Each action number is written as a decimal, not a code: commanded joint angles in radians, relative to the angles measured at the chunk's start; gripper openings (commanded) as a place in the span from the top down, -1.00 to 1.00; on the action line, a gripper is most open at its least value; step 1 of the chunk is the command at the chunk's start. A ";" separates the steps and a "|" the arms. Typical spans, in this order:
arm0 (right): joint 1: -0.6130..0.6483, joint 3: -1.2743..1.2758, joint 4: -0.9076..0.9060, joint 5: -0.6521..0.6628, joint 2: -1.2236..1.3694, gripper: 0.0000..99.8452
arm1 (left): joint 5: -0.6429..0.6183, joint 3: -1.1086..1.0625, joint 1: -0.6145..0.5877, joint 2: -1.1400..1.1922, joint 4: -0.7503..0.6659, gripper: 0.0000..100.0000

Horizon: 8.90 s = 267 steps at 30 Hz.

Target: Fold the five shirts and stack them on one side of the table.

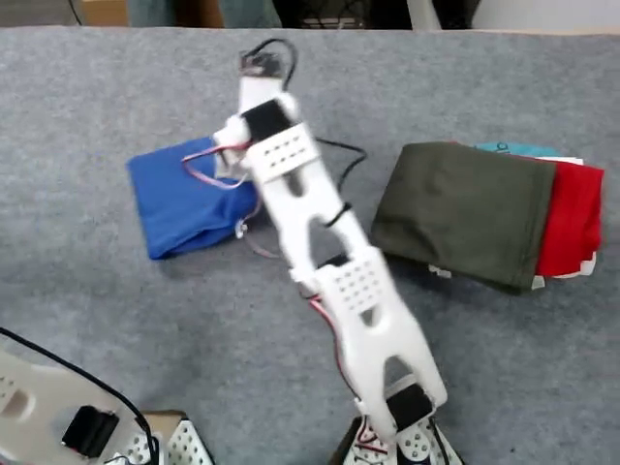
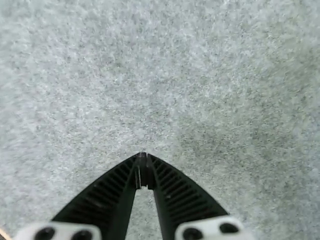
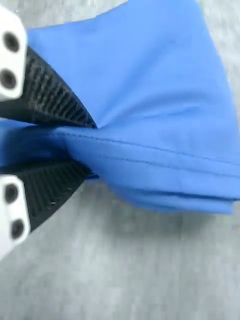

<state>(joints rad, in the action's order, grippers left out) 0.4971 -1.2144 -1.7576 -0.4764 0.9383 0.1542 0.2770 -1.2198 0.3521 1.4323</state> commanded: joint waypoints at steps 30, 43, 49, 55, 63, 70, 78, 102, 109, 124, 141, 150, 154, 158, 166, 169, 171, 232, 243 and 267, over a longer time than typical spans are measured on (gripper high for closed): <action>-1.014 0.679 -0.009 0.758 -0.857 0.97 | -0.035 0.012 0.585 -0.043 0.226 0.94; -1.138 0.789 0.003 0.878 -0.865 0.62 | -0.031 0.015 0.593 -0.051 0.226 0.94; -1.138 0.661 -0.008 0.853 -0.885 0.25 | 0.095 -0.104 0.677 -0.193 0.215 0.94; -1.234 0.591 -0.006 0.888 -1.003 0.92 | 0.003 -0.490 0.667 -0.213 0.011 0.94; -1.448 0.682 -0.003 0.936 -1.067 0.97 | -0.175 -0.780 0.891 -0.201 -0.061 0.94; -1.476 0.677 -0.002 0.997 -1.070 0.97 | -0.043 -0.837 0.941 0.040 -0.066 0.94; -1.468 0.679 -0.002 0.994 -1.070 0.96 | -0.011 -0.812 1.260 0.118 -0.008 0.94; -0.818 0.542 -0.009 0.664 -1.391 0.97 | 0.055 -0.410 0.746 -1.162 0.058 0.94; -0.585 0.911 -0.005 0.560 -1.695 0.97 | 0.107 -0.309 0.529 -1.439 0.057 0.94; -0.324 1.908 0.311 0.594 -2.339 0.97 | 0.104 -1.003 0.974 -1.854 0.015 0.81; -0.348 2.585 0.466 0.594 -2.826 0.97 | 0.101 -1.409 1.032 -2.163 0.014 0.92; -0.350 2.804 0.430 0.600 -2.832 0.97 | 0.101 -1.649 1.026 -2.171 -0.029 0.92; -0.351 2.896 0.457 0.597 -2.832 0.97 | 0.104 -1.782 1.024 -2.171 -0.074 0.92; -0.353 2.899 0.453 0.597 -2.832 0.97 | 0.106 -1.837 1.024 -2.171 -0.114 0.92; -0.351 2.899 0.453 0.597 -2.832 0.97 | 0.103 -1.975 1.032 -2.167 -0.158 0.92; -0.351 2.899 0.453 0.597 -2.832 0.97 | 0.103 -1.975 1.032 -2.167 -0.158 0.92; -0.351 2.899 0.453 0.597 -2.832 0.97 | 0.103 -1.975 1.032 -2.167 -0.158 0.92; -0.351 2.899 0.453 0.595 -2.832 0.97 | 0.103 -1.975 1.032 -2.167 -0.158 0.92; -0.351 2.899 0.453 0.595 -2.832 0.97 | 0.103 -1.975 1.032 -2.167 -0.158 0.92; -0.351 2.899 0.453 0.595 -2.832 0.97 | 0.103 -1.975 1.032 -2.167 -0.158 0.92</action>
<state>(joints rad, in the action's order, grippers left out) 0.1565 1.6824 -1.3203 0.1143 -1.8082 0.2570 -1.6840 -0.1903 -1.8098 1.2866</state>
